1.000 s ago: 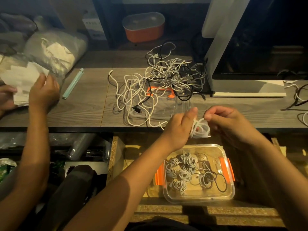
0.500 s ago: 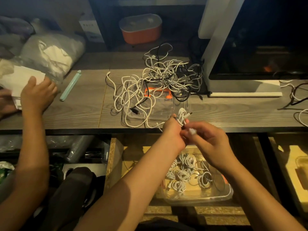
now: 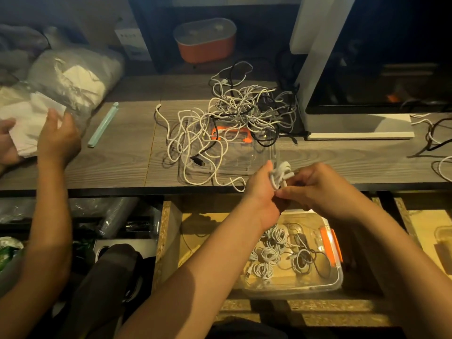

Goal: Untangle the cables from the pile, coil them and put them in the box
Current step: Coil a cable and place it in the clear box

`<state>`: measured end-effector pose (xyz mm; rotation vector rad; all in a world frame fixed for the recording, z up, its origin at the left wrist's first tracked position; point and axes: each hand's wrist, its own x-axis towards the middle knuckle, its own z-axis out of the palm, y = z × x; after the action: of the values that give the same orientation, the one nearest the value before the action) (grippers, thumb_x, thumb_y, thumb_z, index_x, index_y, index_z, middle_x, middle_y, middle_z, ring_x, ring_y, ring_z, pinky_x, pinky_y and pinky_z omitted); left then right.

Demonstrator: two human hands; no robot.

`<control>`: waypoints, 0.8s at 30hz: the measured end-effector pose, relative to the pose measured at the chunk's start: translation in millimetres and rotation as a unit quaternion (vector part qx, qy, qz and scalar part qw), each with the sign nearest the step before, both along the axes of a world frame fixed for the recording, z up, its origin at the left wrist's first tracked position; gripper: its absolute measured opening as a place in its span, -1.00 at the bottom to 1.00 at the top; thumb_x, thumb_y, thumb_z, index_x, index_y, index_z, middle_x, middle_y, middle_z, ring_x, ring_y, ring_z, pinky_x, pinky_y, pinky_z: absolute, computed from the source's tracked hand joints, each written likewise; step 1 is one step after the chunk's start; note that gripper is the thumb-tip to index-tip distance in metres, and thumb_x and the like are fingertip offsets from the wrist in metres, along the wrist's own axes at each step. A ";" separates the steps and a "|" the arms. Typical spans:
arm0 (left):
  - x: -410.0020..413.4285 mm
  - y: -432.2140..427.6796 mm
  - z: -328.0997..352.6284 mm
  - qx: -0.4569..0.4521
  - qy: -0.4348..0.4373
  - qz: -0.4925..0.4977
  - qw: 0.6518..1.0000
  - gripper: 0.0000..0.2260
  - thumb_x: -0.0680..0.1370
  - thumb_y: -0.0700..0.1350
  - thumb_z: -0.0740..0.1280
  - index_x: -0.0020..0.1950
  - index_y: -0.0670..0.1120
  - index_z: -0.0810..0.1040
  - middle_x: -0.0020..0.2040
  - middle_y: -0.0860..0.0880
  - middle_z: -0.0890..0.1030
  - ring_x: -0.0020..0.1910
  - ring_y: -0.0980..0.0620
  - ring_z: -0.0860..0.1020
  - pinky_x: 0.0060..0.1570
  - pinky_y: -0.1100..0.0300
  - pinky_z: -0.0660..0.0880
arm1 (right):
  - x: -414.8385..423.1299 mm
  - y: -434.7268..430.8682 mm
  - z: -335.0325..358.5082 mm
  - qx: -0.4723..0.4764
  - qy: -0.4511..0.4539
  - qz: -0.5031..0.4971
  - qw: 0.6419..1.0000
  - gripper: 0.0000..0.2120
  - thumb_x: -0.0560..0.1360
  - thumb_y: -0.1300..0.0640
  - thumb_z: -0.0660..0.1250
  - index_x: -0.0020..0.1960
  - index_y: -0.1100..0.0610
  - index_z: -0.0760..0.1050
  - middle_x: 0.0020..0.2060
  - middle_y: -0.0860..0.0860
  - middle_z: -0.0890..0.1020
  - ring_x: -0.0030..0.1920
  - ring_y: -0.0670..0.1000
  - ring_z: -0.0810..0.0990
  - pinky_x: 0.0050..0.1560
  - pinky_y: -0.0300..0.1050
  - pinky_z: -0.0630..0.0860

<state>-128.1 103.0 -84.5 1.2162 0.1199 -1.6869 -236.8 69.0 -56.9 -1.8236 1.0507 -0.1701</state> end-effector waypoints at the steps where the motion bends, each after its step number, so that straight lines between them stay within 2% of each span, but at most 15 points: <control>1: -1.5 2.8 -0.8 -0.015 -0.045 0.003 0.999 -0.66 0.63 0.07 0.12 -0.21 -0.09 0.49 -0.43 -0.03 0.54 -0.45 0.05 0.51 -0.42 0.28 0.46 | -2.4 -0.7 1.6 0.020 -0.018 0.003 1.000 -0.90 0.41 0.12 0.45 -0.27 0.10 0.66 -0.43 0.06 0.63 -0.44 -0.06 0.49 -0.36 -0.11 0.41; 3: -5.1 9.1 -2.0 -0.054 -0.139 0.004 0.989 -0.65 0.62 0.10 0.13 -0.21 -0.08 0.50 -0.40 -0.01 0.56 -0.43 0.08 0.54 -0.37 0.25 0.48 | -7.3 0.8 2.6 0.045 -0.062 0.006 0.997 -0.95 0.35 0.14 0.47 -0.24 0.12 0.68 -0.36 0.16 0.65 -0.42 0.08 0.46 -0.36 -0.05 0.39; 4: -5.8 11.8 -3.2 -0.073 -0.197 -0.003 0.978 -0.64 0.61 0.11 0.13 -0.22 -0.07 0.51 -0.36 -0.02 0.56 -0.37 0.05 0.55 -0.28 0.18 0.50 | -9.1 2.8 0.4 0.043 -0.082 0.002 0.996 -0.95 0.33 0.15 0.47 -0.21 0.10 0.69 -0.33 0.17 0.67 -0.39 0.15 0.50 -0.34 0.01 0.43; 5: -4.7 13.8 -2.5 -0.086 -0.263 -0.013 0.961 -0.63 0.61 0.12 0.13 -0.25 -0.06 0.52 -0.33 -0.02 0.56 -0.31 0.04 0.54 -0.20 0.14 0.49 | -9.7 4.7 -3.5 0.034 -0.095 -0.011 0.995 -0.93 0.33 0.16 0.47 -0.19 0.07 0.69 -0.29 0.13 0.69 -0.33 0.19 0.57 -0.29 0.07 0.50; 6: -3.1 15.4 -0.5 -0.096 -0.326 -0.023 0.940 -0.61 0.62 0.11 0.12 -0.26 -0.05 0.53 -0.32 -0.01 0.56 -0.30 0.06 0.53 -0.18 0.19 0.46 | -9.1 7.6 -7.6 0.024 -0.107 -0.031 0.993 -0.88 0.35 0.20 0.47 -0.16 0.03 0.69 -0.25 0.08 0.71 -0.24 0.17 0.63 -0.20 0.10 0.54; 8: -0.1 16.6 3.1 -0.118 -0.406 -0.018 0.906 -0.60 0.63 0.09 0.08 -0.27 -0.05 0.53 -0.34 0.01 0.56 -0.34 0.11 0.51 -0.31 0.29 0.40 | -7.3 13.0 -14.4 0.016 -0.150 -0.057 0.987 -0.80 0.37 0.26 0.45 -0.11 -0.02 0.67 -0.19 0.04 0.72 -0.10 0.15 0.65 -0.07 0.06 0.58; 10: 0.4 17.6 4.9 -0.137 -0.448 0.004 0.883 -0.60 0.64 0.05 0.08 -0.26 -0.07 0.53 -0.34 0.01 0.56 -0.35 0.12 0.51 -0.36 0.34 0.38 | -6.8 16.6 -18.1 0.023 -0.194 -0.054 0.979 -0.81 0.35 0.17 0.46 -0.04 0.05 0.66 -0.13 0.11 0.69 -0.04 0.19 0.62 -0.01 0.04 0.58; 13: -0.5 19.7 3.1 -0.146 -0.492 0.035 0.857 -0.63 0.64 0.00 0.09 -0.22 -0.12 0.54 -0.35 0.00 0.54 -0.38 0.19 0.49 -0.39 0.42 0.34 | -10.0 19.7 -17.9 0.055 -0.226 -0.059 0.971 -0.78 0.38 0.32 0.41 0.02 0.20 0.62 -0.09 0.15 0.67 -0.04 0.15 0.64 -0.02 -0.06 0.61; 16: -1.1 21.4 0.8 -0.154 -0.499 0.048 0.852 -0.65 0.64 -0.02 0.09 -0.21 -0.14 0.52 -0.36 0.04 0.51 -0.42 0.27 0.46 -0.41 0.48 0.32 | -7.9 26.0 -15.3 0.074 -0.287 -0.113 0.948 -0.73 0.29 0.20 0.40 -0.02 0.19 0.52 -0.22 0.07 0.67 -0.20 0.03 0.63 -0.16 -0.21 0.60; 18: -2.7 21.8 0.2 -0.156 -0.488 0.054 0.857 -0.66 0.64 -0.03 0.09 -0.20 -0.14 0.52 -0.35 0.03 0.52 -0.40 0.26 0.47 -0.40 0.47 0.35 | -6.5 29.9 -17.6 0.083 -0.326 -0.169 0.927 -0.64 0.21 0.12 0.44 -0.06 0.16 0.41 -0.28 0.06 0.64 -0.23 0.02 0.62 -0.20 -0.20 0.59; 20: -5.0 21.6 -1.3 -0.158 -0.482 0.042 0.861 -0.65 0.64 -0.02 0.09 -0.19 -0.15 0.54 -0.34 0.00 0.54 -0.37 0.23 0.49 -0.40 0.45 0.36 | -6.7 32.3 -22.8 0.052 -0.337 -0.201 0.918 -0.62 0.21 0.08 0.52 -0.10 0.06 0.39 -0.27 0.07 0.61 -0.21 0.06 0.61 -0.19 -0.14 0.57; 22: -7.0 21.0 -0.5 -0.154 -0.468 0.026 0.870 -0.64 0.64 -0.01 0.09 -0.18 -0.14 0.55 -0.34 0.00 0.55 -0.39 0.25 0.49 -0.41 0.45 0.35 | -6.5 33.8 -24.3 0.033 -0.344 -0.219 0.912 -0.61 0.23 0.16 0.57 -0.15 0.02 0.39 -0.27 0.10 0.56 -0.22 0.10 0.56 -0.21 -0.10 0.54; 24: -7.8 19.3 0.7 -0.148 -0.459 0.019 0.876 -0.63 0.64 0.01 0.09 -0.20 -0.12 0.55 -0.36 0.03 0.54 -0.44 0.28 0.48 -0.42 0.46 0.35 | -6.8 33.7 -24.1 0.044 -0.354 -0.231 0.905 -0.61 0.24 0.26 0.53 -0.13 0.11 0.35 -0.32 0.04 0.57 -0.24 0.09 0.54 -0.22 -0.10 0.52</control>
<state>-135.9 122.3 -83.8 1.6235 -0.6666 -0.8950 -243.6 102.7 -80.9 -1.2299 0.9089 -0.9768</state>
